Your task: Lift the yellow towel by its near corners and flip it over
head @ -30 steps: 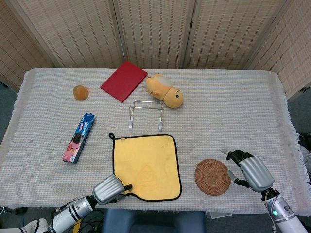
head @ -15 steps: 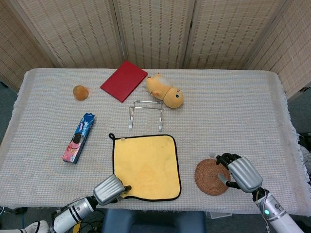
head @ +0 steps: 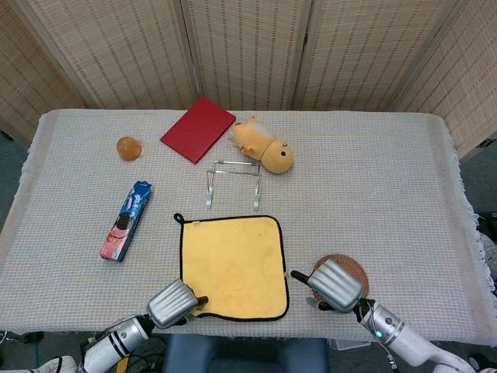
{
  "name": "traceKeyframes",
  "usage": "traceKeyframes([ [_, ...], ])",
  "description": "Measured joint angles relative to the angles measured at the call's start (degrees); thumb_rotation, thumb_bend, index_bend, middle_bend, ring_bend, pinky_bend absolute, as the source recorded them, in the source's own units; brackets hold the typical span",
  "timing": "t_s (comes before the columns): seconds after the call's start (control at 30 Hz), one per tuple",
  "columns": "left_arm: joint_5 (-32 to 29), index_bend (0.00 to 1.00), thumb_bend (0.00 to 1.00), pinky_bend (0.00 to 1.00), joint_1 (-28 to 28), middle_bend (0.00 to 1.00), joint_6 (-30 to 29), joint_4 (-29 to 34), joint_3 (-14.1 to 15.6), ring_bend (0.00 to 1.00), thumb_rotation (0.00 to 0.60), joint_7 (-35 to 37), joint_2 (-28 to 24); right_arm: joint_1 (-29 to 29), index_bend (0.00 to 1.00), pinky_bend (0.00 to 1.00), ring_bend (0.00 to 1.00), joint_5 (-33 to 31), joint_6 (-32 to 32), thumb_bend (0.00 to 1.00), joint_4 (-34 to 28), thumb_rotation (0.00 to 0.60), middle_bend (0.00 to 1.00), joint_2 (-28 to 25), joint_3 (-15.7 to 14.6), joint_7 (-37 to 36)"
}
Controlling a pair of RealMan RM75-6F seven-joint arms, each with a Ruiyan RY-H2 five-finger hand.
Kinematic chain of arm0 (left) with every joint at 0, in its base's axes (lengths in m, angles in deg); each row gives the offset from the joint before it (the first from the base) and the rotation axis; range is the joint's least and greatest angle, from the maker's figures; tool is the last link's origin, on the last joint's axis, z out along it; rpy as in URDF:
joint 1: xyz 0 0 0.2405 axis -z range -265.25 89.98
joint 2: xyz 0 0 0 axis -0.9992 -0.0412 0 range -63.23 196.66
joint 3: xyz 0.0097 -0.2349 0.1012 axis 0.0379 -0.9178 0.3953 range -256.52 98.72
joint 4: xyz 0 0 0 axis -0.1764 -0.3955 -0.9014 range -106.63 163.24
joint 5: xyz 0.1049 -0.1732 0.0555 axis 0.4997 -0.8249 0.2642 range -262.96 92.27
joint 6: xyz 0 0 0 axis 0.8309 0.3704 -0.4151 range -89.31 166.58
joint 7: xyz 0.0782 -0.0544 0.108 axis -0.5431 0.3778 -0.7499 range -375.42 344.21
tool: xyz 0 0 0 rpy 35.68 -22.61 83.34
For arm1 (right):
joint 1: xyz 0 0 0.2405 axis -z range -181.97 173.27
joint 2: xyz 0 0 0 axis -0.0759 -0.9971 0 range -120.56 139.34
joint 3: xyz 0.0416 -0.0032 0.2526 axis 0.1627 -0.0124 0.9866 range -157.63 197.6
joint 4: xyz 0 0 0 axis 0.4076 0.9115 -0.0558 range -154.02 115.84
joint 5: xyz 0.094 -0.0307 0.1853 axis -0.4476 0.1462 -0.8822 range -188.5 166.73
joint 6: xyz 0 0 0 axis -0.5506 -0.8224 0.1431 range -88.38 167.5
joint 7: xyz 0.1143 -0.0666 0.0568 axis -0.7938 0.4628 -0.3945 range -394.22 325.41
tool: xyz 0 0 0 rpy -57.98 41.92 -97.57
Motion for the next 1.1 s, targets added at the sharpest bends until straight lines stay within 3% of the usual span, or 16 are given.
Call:
traceKeyframes([
  [0.43, -0.3, 0.61, 0.42, 0.96, -0.3, 0.94, -0.1, 0.2, 0.3, 0.85, 0.6, -0.2, 0.2, -5.2, 0.35, 0.98, 0.97, -1.0, 7.1, 0.25, 4.5, 0.6, 0.93, 8.5, -1.7, 0.6],
  [1.1, -0.6, 0.61, 0.42, 0.96, -0.5, 0.94, -0.3, -0.3, 0.4, 0.85, 0.6, 0.1, 0.5, -7.6, 0.36, 0.98, 0.97, -3.3, 8.7, 0.26, 8.1, 0.6, 0.93, 12.0, -3.8, 1.1],
])
